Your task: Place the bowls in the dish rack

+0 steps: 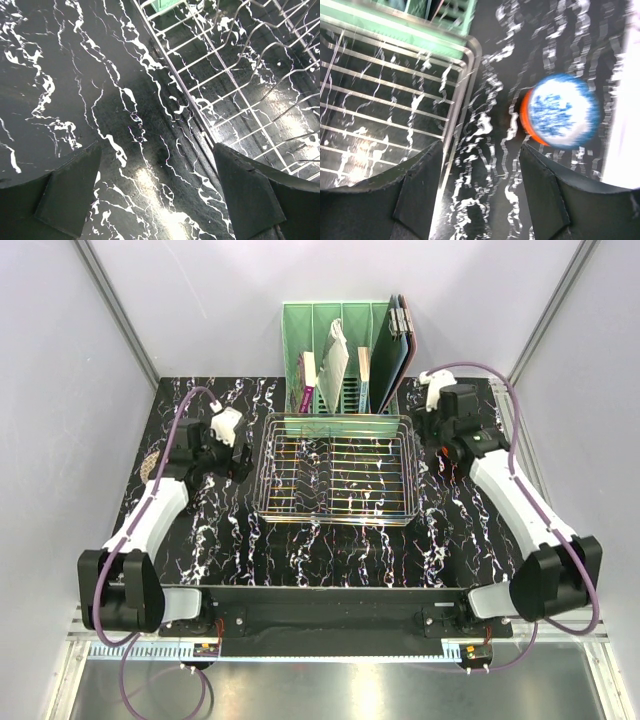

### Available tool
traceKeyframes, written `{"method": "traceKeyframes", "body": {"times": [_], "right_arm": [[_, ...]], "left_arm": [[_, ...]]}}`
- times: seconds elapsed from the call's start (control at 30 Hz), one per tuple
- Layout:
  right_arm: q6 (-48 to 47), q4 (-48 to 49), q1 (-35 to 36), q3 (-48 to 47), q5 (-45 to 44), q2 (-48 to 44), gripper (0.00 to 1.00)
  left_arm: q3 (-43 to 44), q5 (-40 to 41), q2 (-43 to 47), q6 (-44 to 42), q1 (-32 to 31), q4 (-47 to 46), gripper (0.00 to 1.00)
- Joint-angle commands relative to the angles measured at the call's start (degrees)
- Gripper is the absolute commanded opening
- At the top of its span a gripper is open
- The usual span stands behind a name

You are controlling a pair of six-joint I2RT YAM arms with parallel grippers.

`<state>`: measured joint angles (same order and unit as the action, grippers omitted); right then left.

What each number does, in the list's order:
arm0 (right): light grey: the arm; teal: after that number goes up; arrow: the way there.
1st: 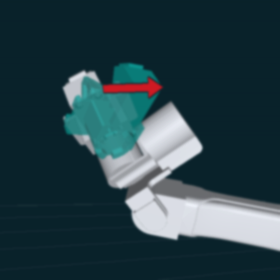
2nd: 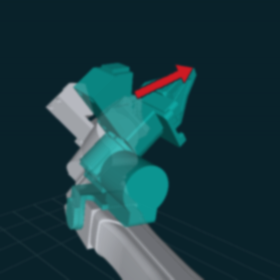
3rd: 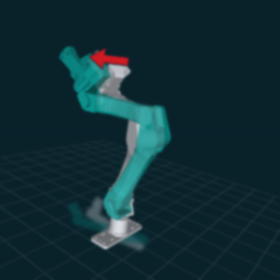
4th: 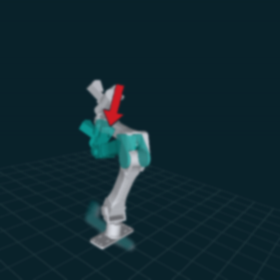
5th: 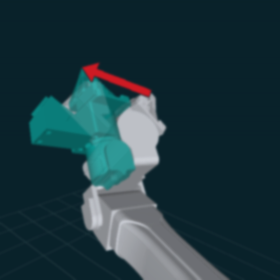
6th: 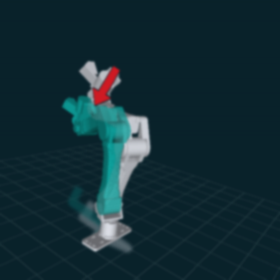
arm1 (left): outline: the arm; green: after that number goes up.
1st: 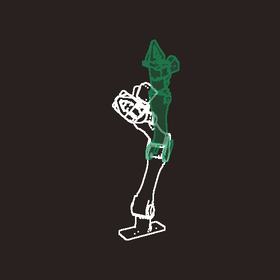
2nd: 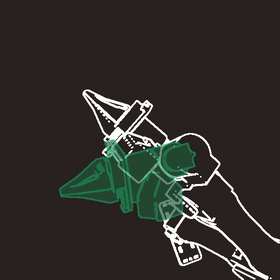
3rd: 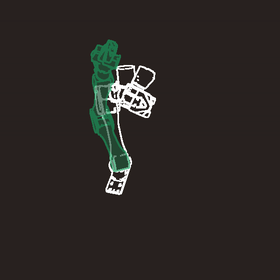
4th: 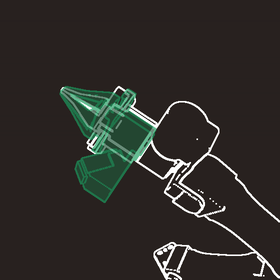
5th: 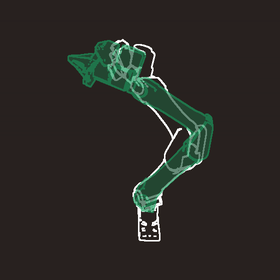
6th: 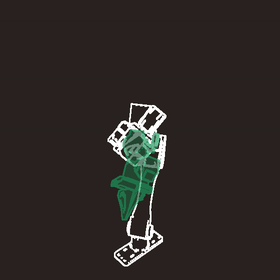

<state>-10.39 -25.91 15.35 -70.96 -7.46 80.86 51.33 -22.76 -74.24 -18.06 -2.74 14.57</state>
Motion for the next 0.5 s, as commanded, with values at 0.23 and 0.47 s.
{"method": "traceKeyframes", "body": {"times": [0.23,0.47], "right_arm": [[2.8,3.8,-17.2,-0.8,1.6,4.5,0.68],[4.7,4.3,-20.7,-4.8,3.2,12.9,0.66]], "left_arm": [[3.6,1.4,8.0,-1.3,-0.2,2.2,0.99],[1.5,1.8,10.9,-2.2,-0.2,2.7,0.99]]}}
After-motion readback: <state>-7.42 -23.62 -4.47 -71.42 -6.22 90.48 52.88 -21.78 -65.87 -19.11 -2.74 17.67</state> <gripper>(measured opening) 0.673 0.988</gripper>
